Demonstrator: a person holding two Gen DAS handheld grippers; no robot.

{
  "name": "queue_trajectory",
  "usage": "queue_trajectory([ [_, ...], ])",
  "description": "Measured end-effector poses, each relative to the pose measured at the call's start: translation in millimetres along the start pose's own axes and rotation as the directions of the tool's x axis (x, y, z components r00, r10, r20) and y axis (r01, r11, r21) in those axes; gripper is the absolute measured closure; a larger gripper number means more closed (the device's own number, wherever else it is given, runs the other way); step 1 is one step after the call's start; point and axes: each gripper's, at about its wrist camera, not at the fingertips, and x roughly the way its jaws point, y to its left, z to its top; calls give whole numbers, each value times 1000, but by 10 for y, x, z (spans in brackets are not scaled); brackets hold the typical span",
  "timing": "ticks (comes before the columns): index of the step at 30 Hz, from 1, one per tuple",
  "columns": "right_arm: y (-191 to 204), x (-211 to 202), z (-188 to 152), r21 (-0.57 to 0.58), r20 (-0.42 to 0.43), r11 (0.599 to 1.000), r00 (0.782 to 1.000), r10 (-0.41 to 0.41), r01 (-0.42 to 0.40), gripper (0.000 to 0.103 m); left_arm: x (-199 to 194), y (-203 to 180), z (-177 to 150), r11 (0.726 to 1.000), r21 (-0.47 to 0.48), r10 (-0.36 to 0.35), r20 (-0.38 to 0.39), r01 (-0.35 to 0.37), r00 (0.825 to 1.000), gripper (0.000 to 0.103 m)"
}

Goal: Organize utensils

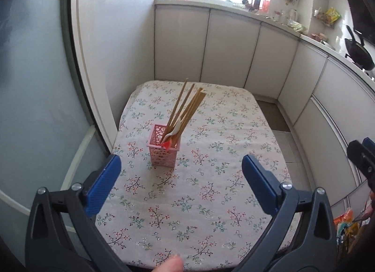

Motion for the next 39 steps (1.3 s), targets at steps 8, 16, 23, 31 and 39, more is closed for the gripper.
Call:
queue_trajectory([
  [8,-201,-794,-288,15,58,995,993,-102,101,0,-707,-329,-251,998,60,20,118,-27,993,1],
  [16,-296,-958,-368,40,68,990,988,-141,138,0,-900,-378,-337,997,48,48,156,-56,987,1],
  [23,-288,-939,-357,42,67,991,989,-132,130,0,-924,-419,-383,997,51,50,159,-59,986,1],
  [31,-282,-908,-344,49,58,989,988,-143,141,0,-928,-438,-407,997,59,43,157,-53,987,1],
  [39,-274,-884,-346,50,55,990,989,-137,134,0,-944,-454,-415,997,57,40,160,-50,986,1],
])
